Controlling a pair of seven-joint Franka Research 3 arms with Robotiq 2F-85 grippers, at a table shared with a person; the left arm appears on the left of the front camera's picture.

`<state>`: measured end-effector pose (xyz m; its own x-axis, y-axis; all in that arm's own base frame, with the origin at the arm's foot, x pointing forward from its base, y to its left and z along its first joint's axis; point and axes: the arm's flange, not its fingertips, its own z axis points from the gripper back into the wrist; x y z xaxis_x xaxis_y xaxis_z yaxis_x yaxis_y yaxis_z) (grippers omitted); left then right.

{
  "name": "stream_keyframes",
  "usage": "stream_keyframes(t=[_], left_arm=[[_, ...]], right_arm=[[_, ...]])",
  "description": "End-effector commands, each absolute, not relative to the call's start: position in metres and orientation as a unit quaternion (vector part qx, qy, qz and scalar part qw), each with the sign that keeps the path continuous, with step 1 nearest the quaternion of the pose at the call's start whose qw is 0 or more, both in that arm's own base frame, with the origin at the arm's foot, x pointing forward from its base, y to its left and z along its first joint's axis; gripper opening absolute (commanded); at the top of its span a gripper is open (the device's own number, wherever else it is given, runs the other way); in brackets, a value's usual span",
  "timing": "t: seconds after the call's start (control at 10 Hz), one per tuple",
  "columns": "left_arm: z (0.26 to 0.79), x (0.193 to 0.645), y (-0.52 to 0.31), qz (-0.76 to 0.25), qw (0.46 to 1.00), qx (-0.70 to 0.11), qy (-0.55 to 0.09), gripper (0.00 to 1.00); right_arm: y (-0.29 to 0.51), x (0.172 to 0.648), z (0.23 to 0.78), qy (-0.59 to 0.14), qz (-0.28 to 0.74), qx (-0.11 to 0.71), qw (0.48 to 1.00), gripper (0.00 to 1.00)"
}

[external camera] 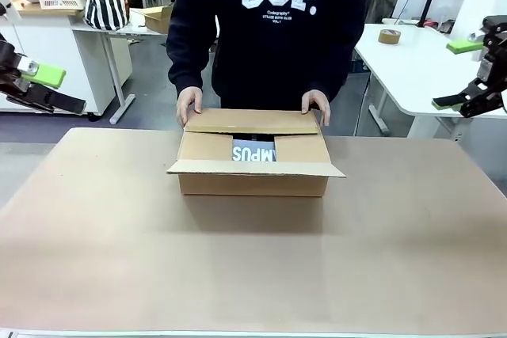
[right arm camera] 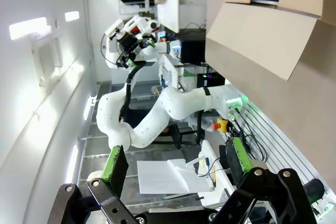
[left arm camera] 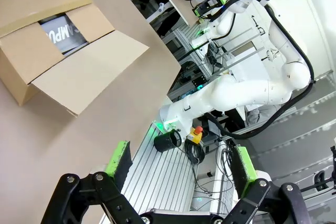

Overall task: Pack the gift set into the box.
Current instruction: Press and hold the closed box until the human finishes sealing it.

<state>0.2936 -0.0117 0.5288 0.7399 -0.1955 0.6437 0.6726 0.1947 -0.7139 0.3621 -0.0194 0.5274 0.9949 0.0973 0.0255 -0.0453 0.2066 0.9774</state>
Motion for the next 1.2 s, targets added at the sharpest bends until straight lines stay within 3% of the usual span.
stream_keyframes(t=[0.0,1.1], left_arm=[[0.5291,0.295,-0.0134,-0.298,0.732,-0.57,-0.222,1.0],[0.5291,0.295,-0.0134,-0.298,0.732,-0.57,-0.222,1.0]], right_arm=[[-0.0193,0.3629,0.5308,0.019,0.048,0.636,0.77,1.0],[-0.0193,0.3629,0.5308,0.019,0.048,0.636,0.77,1.0]])
